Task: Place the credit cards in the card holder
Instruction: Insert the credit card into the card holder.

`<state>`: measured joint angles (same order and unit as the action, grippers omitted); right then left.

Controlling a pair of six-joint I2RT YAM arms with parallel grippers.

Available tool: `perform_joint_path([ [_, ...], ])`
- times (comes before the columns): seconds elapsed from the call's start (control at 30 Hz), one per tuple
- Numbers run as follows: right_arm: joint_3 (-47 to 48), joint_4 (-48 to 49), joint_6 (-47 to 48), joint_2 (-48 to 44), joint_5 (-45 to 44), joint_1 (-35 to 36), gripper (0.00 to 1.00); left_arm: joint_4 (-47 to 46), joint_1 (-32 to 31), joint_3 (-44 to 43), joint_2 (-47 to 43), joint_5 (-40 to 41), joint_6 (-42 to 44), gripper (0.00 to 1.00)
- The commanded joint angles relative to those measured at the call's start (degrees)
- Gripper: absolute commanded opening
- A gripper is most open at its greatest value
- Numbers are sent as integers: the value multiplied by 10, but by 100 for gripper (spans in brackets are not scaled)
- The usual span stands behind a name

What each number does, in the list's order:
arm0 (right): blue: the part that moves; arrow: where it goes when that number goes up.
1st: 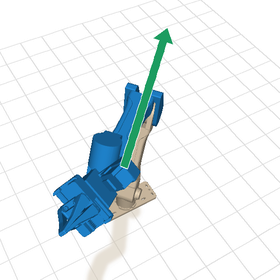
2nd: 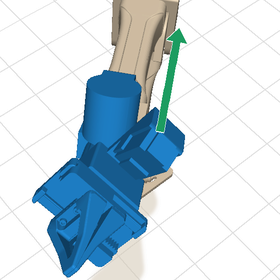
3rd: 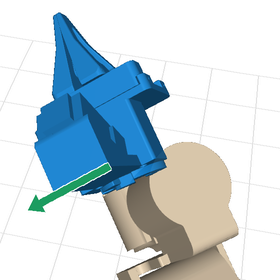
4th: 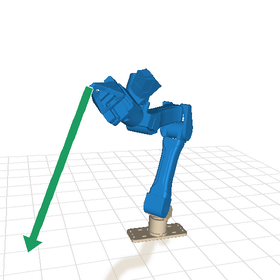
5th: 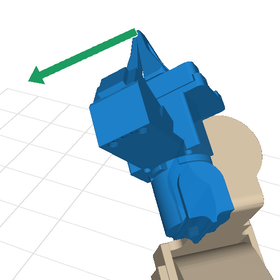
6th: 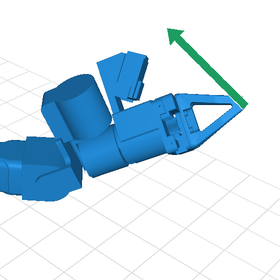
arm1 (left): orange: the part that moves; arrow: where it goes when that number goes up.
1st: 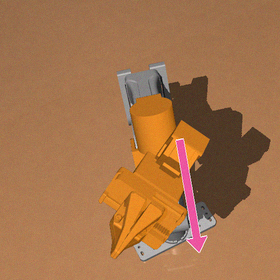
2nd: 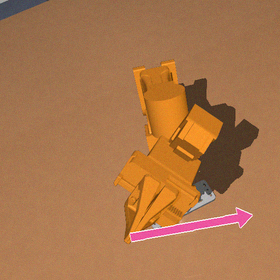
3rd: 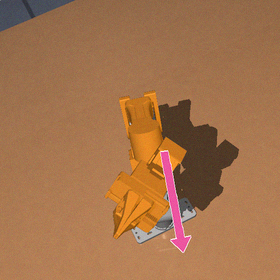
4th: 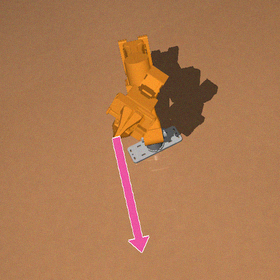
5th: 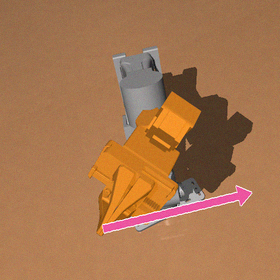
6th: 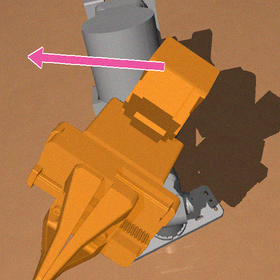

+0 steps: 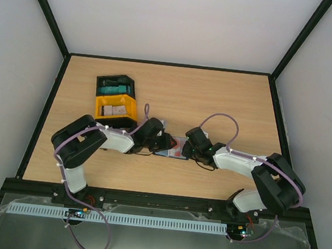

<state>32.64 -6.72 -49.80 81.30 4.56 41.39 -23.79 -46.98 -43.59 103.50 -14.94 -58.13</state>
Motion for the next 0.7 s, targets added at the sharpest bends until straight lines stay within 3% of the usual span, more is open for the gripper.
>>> perform_joint_path([
  [0.0, -17, -24, -7, 4, -10, 4, 28, 88, -6, 4, -23, 37, 22, 47],
  [0.13, -17, -24, -7, 5, -9, 4, 28, 109, -6, 2, -36, 42, 27, 58],
  [0.33, -18, -17, -6, 4, 2, 4, 28, 144, -10, -11, -42, 51, 35, 59],
  [0.67, -17, -7, -1, 7, 15, 4, 28, 136, -25, -43, -12, 28, 61, 31],
])
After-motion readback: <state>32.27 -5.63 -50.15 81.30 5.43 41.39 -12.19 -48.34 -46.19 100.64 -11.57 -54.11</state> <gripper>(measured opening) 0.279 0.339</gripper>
